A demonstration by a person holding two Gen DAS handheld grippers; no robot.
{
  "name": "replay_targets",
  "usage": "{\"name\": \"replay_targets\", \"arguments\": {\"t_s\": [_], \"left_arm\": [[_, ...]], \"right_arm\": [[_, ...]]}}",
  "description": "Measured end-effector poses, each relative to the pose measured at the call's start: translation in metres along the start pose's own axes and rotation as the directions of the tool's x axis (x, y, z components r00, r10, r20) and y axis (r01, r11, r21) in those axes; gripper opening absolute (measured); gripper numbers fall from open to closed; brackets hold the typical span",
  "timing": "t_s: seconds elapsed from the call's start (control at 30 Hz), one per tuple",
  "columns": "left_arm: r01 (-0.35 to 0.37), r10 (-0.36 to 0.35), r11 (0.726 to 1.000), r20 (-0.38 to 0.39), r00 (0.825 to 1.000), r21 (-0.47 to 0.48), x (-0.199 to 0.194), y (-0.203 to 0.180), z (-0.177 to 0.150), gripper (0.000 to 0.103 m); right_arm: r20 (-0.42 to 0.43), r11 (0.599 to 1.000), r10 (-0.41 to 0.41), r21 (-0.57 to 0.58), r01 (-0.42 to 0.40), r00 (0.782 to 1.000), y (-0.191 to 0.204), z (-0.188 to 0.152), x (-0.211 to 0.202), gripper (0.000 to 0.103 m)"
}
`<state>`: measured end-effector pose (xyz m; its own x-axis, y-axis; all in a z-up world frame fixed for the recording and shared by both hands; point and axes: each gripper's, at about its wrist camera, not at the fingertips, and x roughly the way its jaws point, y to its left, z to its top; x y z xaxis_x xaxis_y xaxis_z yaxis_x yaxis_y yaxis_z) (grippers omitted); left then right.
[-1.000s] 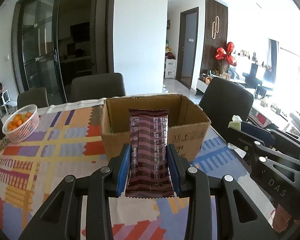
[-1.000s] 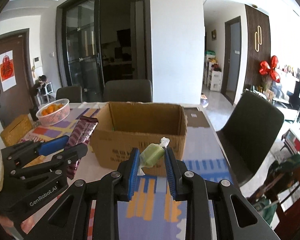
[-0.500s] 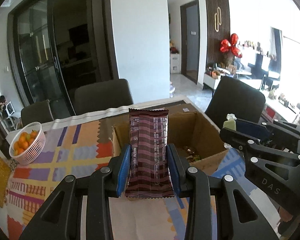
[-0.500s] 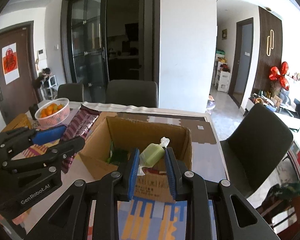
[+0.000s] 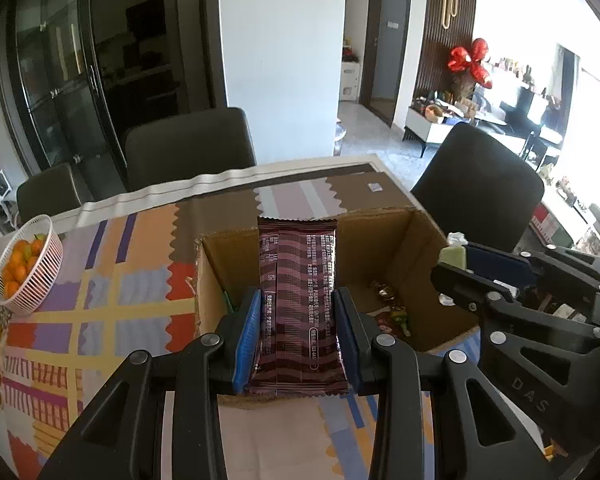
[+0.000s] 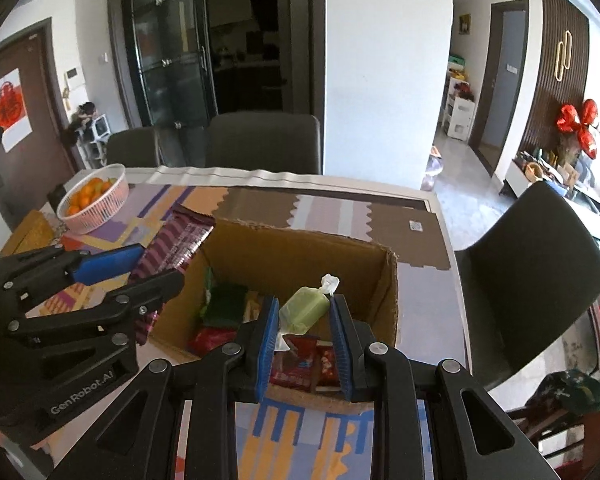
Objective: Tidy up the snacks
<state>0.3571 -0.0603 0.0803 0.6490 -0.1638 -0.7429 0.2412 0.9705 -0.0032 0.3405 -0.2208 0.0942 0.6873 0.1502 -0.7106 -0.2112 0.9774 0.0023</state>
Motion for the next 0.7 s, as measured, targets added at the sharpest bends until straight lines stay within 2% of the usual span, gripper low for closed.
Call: {"name": "replay_targets", "arguments": {"t_s": [0.17,0.23,0.27,0.37,0.43,0.57,0.7], "left_arm": [[-0.042,0.041,0.999,-0.044,0.998,-0.014,0.019,0.003,-0.003,0.042],[-0.057,0.056,0.998,-0.041,0.998,-0.007,0.019,0.003,-0.006,0.046],[-0.070,0.069,0.998,-0.037,0.997,-0.003,0.018,0.003,-0.008,0.050],[-0.116,0.116,0.993,-0.031,0.993,0.006,0.011,0.006,-0.012,0.051],[-0.126,0.126,0.992,-0.012,0.992,0.006,0.001,0.006,-0.018,0.052],[-0.145,0.144,0.989,0.041,0.989,0.014,-0.023,0.006,-0.027,0.058],[-0.171,0.168,0.985,0.083,0.982,0.024,-0.043,0.004,-0.038,0.058]], "right_arm": [[-0.038,0.999,-0.044,-0.010,0.043,0.998,0.000,0.001,0.017,0.028],[-0.052,0.998,-0.055,0.001,0.055,0.997,-0.003,0.000,0.022,0.032],[-0.056,0.998,-0.056,0.006,0.057,0.997,-0.004,-0.001,0.023,0.039],[-0.059,0.997,-0.075,-0.008,0.075,0.995,-0.003,-0.007,0.023,0.041],[-0.058,0.997,-0.072,-0.008,0.072,0.996,-0.003,-0.011,0.020,0.041],[-0.025,0.998,-0.069,0.000,0.069,0.997,-0.001,-0.021,0.007,0.049],[0.016,0.996,-0.082,-0.017,0.082,0.997,0.003,-0.031,-0.010,0.054]]}}
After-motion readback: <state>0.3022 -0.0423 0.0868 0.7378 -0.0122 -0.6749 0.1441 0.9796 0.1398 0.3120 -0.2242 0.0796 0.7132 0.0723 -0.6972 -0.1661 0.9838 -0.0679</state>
